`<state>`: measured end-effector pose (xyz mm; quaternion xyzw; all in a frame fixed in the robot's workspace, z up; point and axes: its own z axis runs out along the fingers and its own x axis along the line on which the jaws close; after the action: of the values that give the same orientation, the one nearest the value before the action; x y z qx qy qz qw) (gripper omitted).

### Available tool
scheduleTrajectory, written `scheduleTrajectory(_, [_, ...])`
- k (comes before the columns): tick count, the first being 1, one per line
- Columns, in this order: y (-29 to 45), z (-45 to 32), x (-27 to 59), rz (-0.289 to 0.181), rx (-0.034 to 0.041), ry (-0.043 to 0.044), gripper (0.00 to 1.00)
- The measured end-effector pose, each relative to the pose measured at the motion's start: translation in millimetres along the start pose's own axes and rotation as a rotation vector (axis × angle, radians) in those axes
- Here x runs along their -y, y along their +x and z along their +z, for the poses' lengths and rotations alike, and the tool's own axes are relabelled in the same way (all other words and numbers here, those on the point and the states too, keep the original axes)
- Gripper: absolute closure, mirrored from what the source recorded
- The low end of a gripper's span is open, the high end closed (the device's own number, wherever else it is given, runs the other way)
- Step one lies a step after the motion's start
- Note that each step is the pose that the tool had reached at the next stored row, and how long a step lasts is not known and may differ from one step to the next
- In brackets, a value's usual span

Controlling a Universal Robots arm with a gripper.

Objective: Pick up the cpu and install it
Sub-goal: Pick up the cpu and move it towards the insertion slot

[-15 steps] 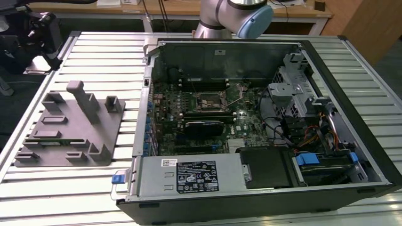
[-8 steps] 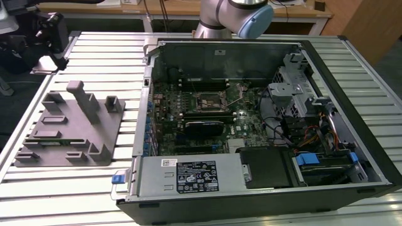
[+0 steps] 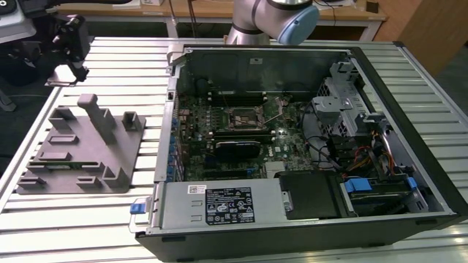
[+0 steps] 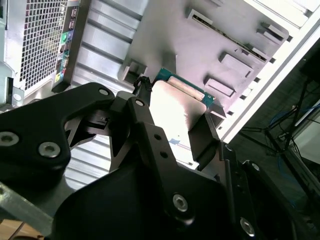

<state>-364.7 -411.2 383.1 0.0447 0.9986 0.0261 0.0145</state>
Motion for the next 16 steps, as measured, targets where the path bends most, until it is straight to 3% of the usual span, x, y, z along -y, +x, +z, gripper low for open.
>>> scheduleTrajectory(9, [-16.2,0.5,-1.6,0.0,0.0,0.0,0.46])
scheduleTrajectory(16, [-36.4,1.2,-3.6,0.0,0.0,0.0,0.46])
